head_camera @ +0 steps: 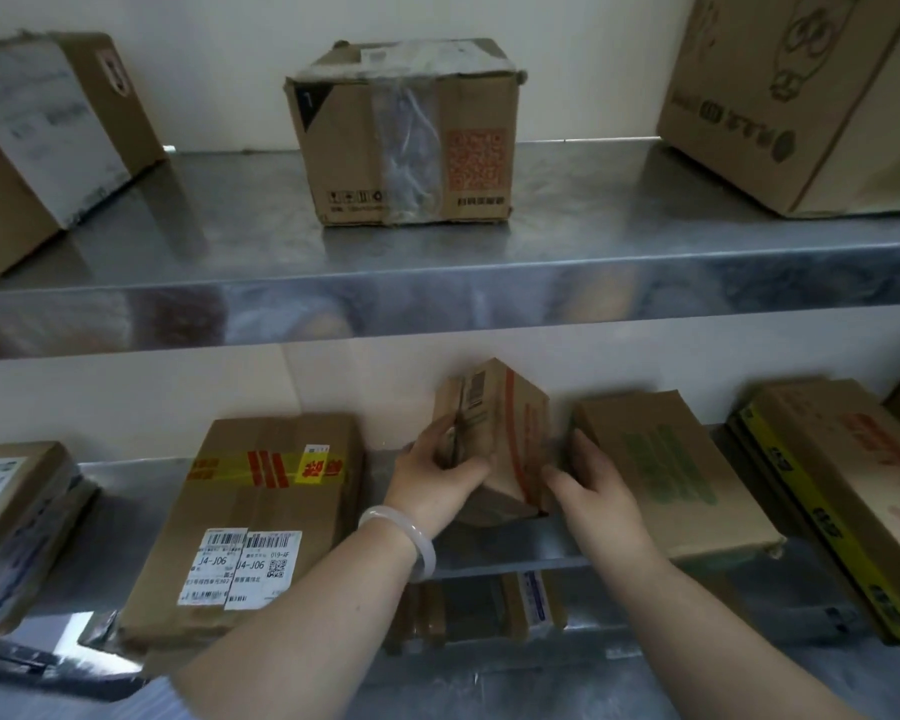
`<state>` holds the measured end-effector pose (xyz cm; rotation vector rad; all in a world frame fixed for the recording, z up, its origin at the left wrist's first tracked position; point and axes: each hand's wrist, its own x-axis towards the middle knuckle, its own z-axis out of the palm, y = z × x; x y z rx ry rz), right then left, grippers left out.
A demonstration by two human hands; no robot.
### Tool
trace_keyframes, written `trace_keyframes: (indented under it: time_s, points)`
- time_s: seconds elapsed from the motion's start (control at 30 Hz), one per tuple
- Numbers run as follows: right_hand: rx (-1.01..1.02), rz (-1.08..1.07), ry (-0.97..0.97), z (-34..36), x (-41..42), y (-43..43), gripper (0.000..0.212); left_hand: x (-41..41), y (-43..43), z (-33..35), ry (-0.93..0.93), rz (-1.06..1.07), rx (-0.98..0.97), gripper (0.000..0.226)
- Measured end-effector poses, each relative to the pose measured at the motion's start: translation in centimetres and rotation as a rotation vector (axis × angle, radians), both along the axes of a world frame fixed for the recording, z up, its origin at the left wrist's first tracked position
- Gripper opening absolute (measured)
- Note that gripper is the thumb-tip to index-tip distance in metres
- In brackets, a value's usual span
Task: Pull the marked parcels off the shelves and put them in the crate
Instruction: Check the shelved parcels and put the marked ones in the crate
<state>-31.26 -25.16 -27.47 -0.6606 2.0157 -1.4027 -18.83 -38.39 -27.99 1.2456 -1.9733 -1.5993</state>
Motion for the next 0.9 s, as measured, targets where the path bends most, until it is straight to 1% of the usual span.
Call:
trace_keyframes:
  time_s: [0.03,0.07,0.13,0.2,0.27,0.3,0.4,0.43,0.53,0.6,0.63,0.7,0.73,0.77,0.8,0.83,0.9]
  points:
    - [0.031,0.007,-0.051,0.1,-0.2,0.0,0.062,0.1,0.1,0.3,0.027,0.008,0.023,0.040]
    - [0.050,0.016,-0.105,0.1,-0.3,-0.1,0.060,0.1,0.4,0.7,0.055,0.005,0.039,0.033]
    - [0.045,0.027,-0.165,0.2,-0.1,-0.1,0.038,0.0,1.1,1.4,0.096,-0.012,0.051,0.034]
    - [-0.018,0.015,-0.160,0.3,0.3,0.0,0.022,-0.1,1.6,1.7,0.102,-0.027,0.056,0.023]
    - [-0.085,0.017,-0.150,0.4,0.5,0.2,0.012,0.0,1.5,1.6,0.108,-0.030,-0.013,0.009]
    - [-0.111,0.031,-0.143,0.7,0.7,0.3,0.015,0.1,1.3,1.4,0.095,-0.028,-0.070,0.009]
    - [-0.155,0.063,-0.117,1.8,1.5,0.6,0.025,0.5,1.0,1.6,0.056,-0.035,-0.211,0.017]
    - [-0.163,0.068,-0.097,2.0,1.7,0.6,0.029,0.6,1.1,1.8,0.051,-0.046,-0.233,0.023]
    - [-0.215,0.079,-0.030,1.9,2.5,0.9,0.032,0.6,1.7,2.4,0.083,-0.052,-0.209,0.054]
    - [-0.234,0.106,0.025,2.1,3.4,1.0,0.039,0.3,2.2,2.3,0.052,-0.068,-0.205,0.095]
    - [-0.228,0.088,0.058,2.2,3.7,1.2,0.042,0.2,2.4,2.4,0.028,-0.068,-0.196,0.106]
    - [-0.220,0.056,0.116,2.5,4.3,1.4,0.042,0.1,2.5,2.9,0.047,-0.082,-0.178,0.112]
    - [-0.224,0.056,0.141,2.7,4.6,1.7,0.041,0.1,2.4,3.0,0.077,-0.100,-0.165,0.109]
    - [-0.231,0.049,0.163,2.9,4.6,2.0,0.040,0.1,2.2,3.0,0.118,-0.119,-0.148,0.102]
    - [-0.233,0.025,0.192,3.2,4.6,2.4,0.040,0.3,2.1,3.0,0.171,-0.140,-0.124,0.089]
    - [-0.225,-0.016,0.238,3.4,4.5,2.9,0.042,0.5,2.0,3.1,0.213,-0.165,-0.086,0.077]
    - [-0.194,-0.124,0.302,3.7,4.0,4.2,0.048,1.0,2.1,3.5,0.266,-0.234,-0.003,0.067]
